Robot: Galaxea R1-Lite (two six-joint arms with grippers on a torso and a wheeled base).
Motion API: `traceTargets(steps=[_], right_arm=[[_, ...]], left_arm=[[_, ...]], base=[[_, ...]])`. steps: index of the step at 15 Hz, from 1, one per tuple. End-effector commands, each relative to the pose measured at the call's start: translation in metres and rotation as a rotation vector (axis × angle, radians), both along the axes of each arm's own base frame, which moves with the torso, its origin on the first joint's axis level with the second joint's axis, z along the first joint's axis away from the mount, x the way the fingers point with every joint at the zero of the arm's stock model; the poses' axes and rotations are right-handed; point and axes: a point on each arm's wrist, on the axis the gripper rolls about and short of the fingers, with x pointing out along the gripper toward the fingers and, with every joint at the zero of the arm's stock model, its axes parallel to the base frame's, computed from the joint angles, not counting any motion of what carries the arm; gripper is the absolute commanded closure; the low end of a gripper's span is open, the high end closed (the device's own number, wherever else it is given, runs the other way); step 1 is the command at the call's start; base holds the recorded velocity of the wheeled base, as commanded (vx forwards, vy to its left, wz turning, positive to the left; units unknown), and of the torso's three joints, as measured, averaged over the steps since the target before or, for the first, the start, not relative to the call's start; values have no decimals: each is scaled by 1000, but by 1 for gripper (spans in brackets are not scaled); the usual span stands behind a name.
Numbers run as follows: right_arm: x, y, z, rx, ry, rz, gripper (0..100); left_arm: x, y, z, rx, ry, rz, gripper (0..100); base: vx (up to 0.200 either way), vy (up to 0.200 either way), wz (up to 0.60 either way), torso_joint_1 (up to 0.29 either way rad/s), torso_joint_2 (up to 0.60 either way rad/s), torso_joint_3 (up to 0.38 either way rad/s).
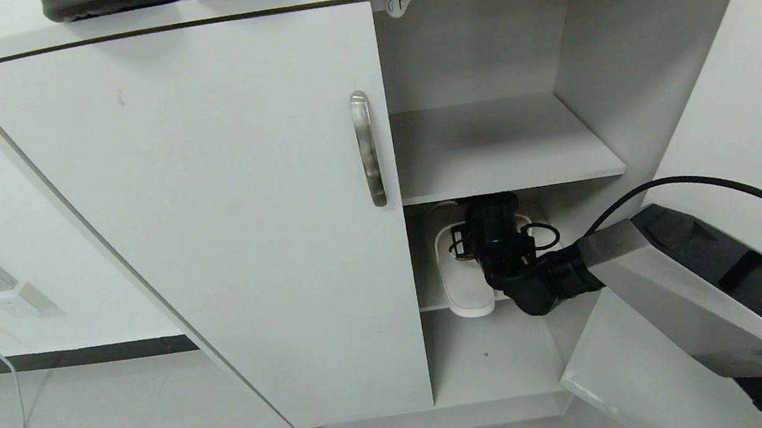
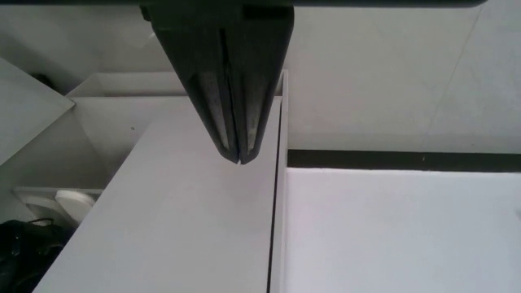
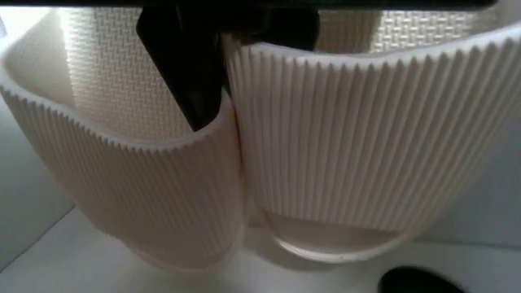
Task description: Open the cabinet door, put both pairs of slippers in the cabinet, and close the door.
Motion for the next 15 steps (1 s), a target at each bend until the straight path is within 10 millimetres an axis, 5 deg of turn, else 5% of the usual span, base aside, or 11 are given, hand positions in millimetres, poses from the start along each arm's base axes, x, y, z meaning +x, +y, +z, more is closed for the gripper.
traceTargets(steps=[1, 14, 15], right_arm=[[3, 1, -6, -2, 3, 0, 100], [7, 1, -23, -26, 33, -6, 100], [7, 1, -24, -26, 34, -6, 0]], left_arm=[[0, 0, 0, 0, 0, 0, 100], [0, 0, 0, 0, 0, 0, 100], [0, 0, 0, 0, 2, 0, 100]], base=[[0, 0, 0, 0, 0, 0], [0, 0, 0, 0, 0, 0], [0, 0, 0, 0, 0, 0]])
